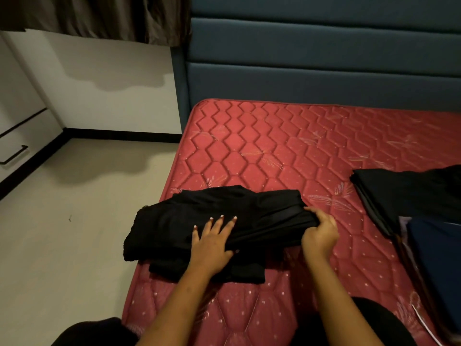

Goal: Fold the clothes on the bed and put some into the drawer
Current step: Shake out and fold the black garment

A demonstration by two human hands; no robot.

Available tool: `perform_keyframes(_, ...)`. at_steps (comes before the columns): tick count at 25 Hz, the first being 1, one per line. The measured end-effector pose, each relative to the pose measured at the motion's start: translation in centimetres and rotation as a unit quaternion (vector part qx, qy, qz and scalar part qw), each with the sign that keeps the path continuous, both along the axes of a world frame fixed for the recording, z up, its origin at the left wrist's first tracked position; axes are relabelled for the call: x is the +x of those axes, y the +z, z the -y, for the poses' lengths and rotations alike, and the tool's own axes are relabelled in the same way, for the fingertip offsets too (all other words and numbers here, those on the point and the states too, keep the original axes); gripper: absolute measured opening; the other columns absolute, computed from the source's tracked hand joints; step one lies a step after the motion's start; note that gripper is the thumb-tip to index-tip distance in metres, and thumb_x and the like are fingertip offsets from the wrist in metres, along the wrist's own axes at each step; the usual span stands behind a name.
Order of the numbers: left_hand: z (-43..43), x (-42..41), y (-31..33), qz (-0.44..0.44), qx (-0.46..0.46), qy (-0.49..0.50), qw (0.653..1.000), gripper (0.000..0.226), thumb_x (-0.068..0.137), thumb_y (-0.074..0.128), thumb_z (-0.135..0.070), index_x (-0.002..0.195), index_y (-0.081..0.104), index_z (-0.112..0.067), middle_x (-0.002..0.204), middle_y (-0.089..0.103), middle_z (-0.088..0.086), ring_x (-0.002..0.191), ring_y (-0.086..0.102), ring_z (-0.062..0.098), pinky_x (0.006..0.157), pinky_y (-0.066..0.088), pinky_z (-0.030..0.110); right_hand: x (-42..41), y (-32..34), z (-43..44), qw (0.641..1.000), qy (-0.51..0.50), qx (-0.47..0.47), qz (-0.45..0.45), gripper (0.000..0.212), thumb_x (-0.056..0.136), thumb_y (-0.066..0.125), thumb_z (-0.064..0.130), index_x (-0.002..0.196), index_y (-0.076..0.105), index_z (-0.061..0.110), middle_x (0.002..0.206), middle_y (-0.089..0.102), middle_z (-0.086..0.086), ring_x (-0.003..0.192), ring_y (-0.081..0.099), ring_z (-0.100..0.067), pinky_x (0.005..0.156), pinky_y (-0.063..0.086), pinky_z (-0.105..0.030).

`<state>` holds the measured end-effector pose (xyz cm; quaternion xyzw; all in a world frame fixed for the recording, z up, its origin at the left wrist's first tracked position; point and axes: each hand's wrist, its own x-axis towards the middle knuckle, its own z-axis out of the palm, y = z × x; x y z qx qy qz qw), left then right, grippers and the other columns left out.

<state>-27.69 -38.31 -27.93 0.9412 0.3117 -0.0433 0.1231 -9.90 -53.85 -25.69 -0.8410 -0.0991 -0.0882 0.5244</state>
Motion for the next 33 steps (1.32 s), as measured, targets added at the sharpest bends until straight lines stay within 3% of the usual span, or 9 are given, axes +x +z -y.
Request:
perform_keyframes(4, 2.0, 1.1, 0.6, -0.02, 0.031, -0.037, 0.999, 0.083, 0.088, 0.052, -0.057, 0.15, -0.002, -0.045, 0.162, 0.001, -0.004, 0.149, -0.003, 0.021, 0.114, -0.007, 0.057, 5.3, 2.7, 4.0, 0.958, -0.129, 0.242, -0.086, 0.058, 0.072, 0.035, -0.012, 0.065, 0.072, 0.033, 0.078, 0.067, 0.003, 0.073, 0.057, -0.005, 0.083, 0.041, -0.022)
perform_keyframes(7, 3.7, 1.9, -0.2, -0.052, 0.003, -0.063, 0.997, 0.085, 0.085, 0.048, -0.067, 0.15, -0.002, -0.045, 0.162, -0.003, -0.003, 0.148, -0.006, 0.022, 0.113, -0.009, 0.058, 8.1, 4.2, 7.7, 0.9, -0.163, 0.368, -0.169, 0.047, 0.085, 0.037, -0.005, 0.082, 0.067, 0.031, 0.093, 0.065, 0.003, 0.079, 0.06, -0.007, 0.085, 0.052, -0.029)
perform_keyframes(14, 4.2, 4.4, 2.3, 0.162, -0.116, 0.055, 0.979, 0.046, 0.097, 0.037, -0.054, 0.135, 0.051, -0.033, 0.149, 0.041, -0.009, 0.14, 0.031, 0.012, 0.111, 0.015, 0.039, 3.5, 7.0, 1.9, 0.925, 0.178, 0.321, -0.095, 0.027, 0.082, 0.067, 0.052, 0.106, 0.07, 0.042, 0.111, 0.067, 0.019, 0.111, 0.059, -0.004, 0.102, 0.043, -0.022)
perform_keyframes(17, 2.5, 4.6, 5.2, 0.381, -0.503, 0.226, 0.742, 0.05, 0.1, 0.027, -0.052, 0.12, 0.061, -0.022, 0.124, 0.063, 0.003, 0.11, 0.06, 0.021, 0.084, 0.041, 0.027, -2.3, 5.5, -3.4, 0.914, 0.403, -0.004, 0.041, 0.055, 0.092, 0.047, 0.027, 0.136, 0.036, 0.059, 0.149, 0.042, 0.007, 0.14, 0.033, -0.013, 0.116, 0.024, -0.047)
perform_keyframes(20, 0.1, 3.1, 4.9, 0.382, -0.678, 0.316, 0.542, 0.068, 0.093, 0.03, -0.064, 0.099, 0.071, -0.01, 0.1, 0.071, 0.016, 0.081, 0.07, 0.025, 0.072, 0.052, 0.035, -5.7, 1.3, -6.2, 0.751, 0.593, -0.29, -0.012, 0.101, 0.079, 0.061, 0.032, 0.13, -0.017, 0.071, 0.161, 0.012, 0.009, 0.147, 0.016, -0.019, 0.113, 0.023, -0.058)
perform_keyframes(22, -0.7, 2.1, 3.4, 0.358, -0.675, 0.33, 0.554, 0.051, 0.095, 0.047, -0.048, 0.112, 0.066, -0.003, 0.094, 0.071, 0.018, 0.078, 0.07, 0.028, 0.071, 0.052, 0.037, -6.2, -0.8, -6.2, 0.724, 0.621, -0.298, -0.014, 0.101, 0.073, 0.066, 0.047, 0.131, -0.014, 0.07, 0.159, 0.018, 0.011, 0.146, 0.021, -0.015, 0.113, 0.028, -0.053)
perform_keyframes(26, -2.0, 2.6, 2.3, 0.373, -0.522, 0.304, 0.704, 0.058, 0.091, 0.052, 0.008, 0.136, 0.04, -0.027, 0.108, 0.061, 0.004, 0.087, 0.061, 0.011, 0.065, 0.053, 0.023, -3.8, -1.5, -2.8, 0.837, 0.452, -0.302, 0.057, 0.08, 0.07, 0.033, 0.077, 0.143, 0.007, 0.058, 0.155, 0.026, 0.016, 0.141, 0.026, -0.015, 0.114, 0.026, -0.043)
perform_keyframes(30, -5.2, 4.0, 2.9, 0.394, -0.493, 0.252, 0.734, 0.065, 0.087, 0.041, 0.017, 0.13, 0.045, -0.031, 0.115, 0.06, 0.003, 0.104, 0.061, 0.019, 0.078, 0.053, 0.024, -2.1, -2.8, -0.6, 0.851, 0.294, -0.433, 0.027, 0.081, 0.073, 0.025, 0.083, 0.147, 0.009, 0.053, 0.158, 0.011, 0.014, 0.142, 0.016, -0.024, 0.11, 0.024, -0.045)
perform_keyframes(33, -7.1, 3.2, 2.3, 0.279, -0.245, 0.271, 0.888, 0.059, 0.079, 0.046, 0.011, 0.126, 0.052, -0.022, 0.124, 0.059, 0.009, 0.111, 0.056, 0.031, 0.086, 0.046, 0.035, -1.4, -3.4, -0.8, 0.866, 0.313, -0.388, -0.028, 0.066, 0.082, 0.057, 0.063, 0.141, 0.034, 0.047, 0.144, 0.034, 0.013, 0.13, 0.034, -0.022, 0.105, 0.033, -0.041)
